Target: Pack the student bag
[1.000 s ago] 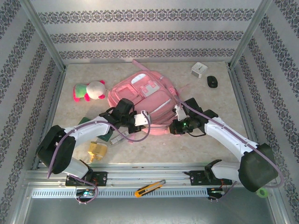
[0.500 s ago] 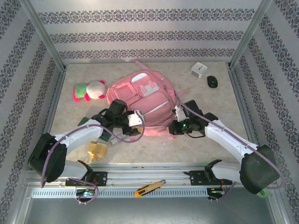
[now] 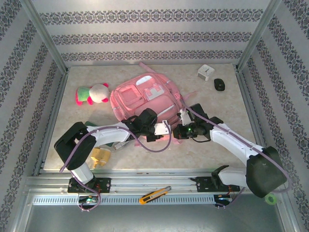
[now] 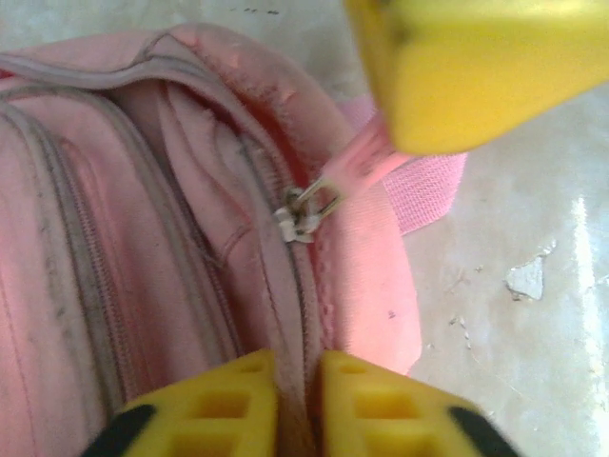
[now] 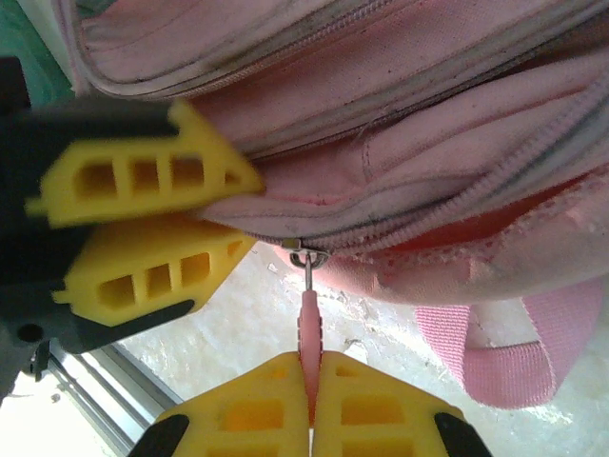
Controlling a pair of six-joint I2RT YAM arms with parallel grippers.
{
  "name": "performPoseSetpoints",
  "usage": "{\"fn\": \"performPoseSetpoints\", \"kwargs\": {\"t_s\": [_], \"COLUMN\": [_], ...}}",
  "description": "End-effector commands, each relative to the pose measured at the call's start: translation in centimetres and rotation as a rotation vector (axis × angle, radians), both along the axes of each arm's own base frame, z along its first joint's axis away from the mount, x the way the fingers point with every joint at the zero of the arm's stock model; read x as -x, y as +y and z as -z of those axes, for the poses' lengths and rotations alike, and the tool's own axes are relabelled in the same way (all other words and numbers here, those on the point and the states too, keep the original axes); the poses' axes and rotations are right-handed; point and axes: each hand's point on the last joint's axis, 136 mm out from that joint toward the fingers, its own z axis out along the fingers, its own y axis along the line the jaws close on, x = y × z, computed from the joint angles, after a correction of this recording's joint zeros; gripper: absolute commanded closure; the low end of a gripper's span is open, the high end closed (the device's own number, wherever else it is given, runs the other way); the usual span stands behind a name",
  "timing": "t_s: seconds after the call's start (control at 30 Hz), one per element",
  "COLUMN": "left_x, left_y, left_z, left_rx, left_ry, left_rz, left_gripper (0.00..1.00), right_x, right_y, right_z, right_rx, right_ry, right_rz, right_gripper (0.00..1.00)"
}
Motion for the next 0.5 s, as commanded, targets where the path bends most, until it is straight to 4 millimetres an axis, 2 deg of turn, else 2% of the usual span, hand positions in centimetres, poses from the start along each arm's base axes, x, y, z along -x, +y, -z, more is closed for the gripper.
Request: {"fn": "performPoseSetpoints", "kwargs": {"t_s": [0.0, 0.07, 0.17, 0.47], "left_x": [1.2, 1.7, 2.3, 3.1], "left_y": [-0.8, -1.0, -1.6, -2.5], "left_z": [-1.4, -1.8, -2.5, -4.3], "left_rx": [0.067, 0.098, 0.147, 0.225], "left_ry": [0.011, 0.042, 0.076, 0.11], "left_rz": [0.054, 0.066, 0.081, 0.112], "left_gripper": [0.93, 0.93, 0.92, 0.92], "right_x": [-0.8, -0.8, -1.0, -1.7], "right_y": [0.5, 0.6, 1.0, 1.3], "right_z": [0.4, 1.1, 1.6, 2.5], "right_rx": [-0.026, -0.016, -0.025, -0.017], "right_ry": [-0.01, 0.0, 0.005, -0.014], "right_rz": [-0.001, -0.009, -0.019, -0.026], "right_gripper": [1.0, 1.0, 0.95, 0.83]}}
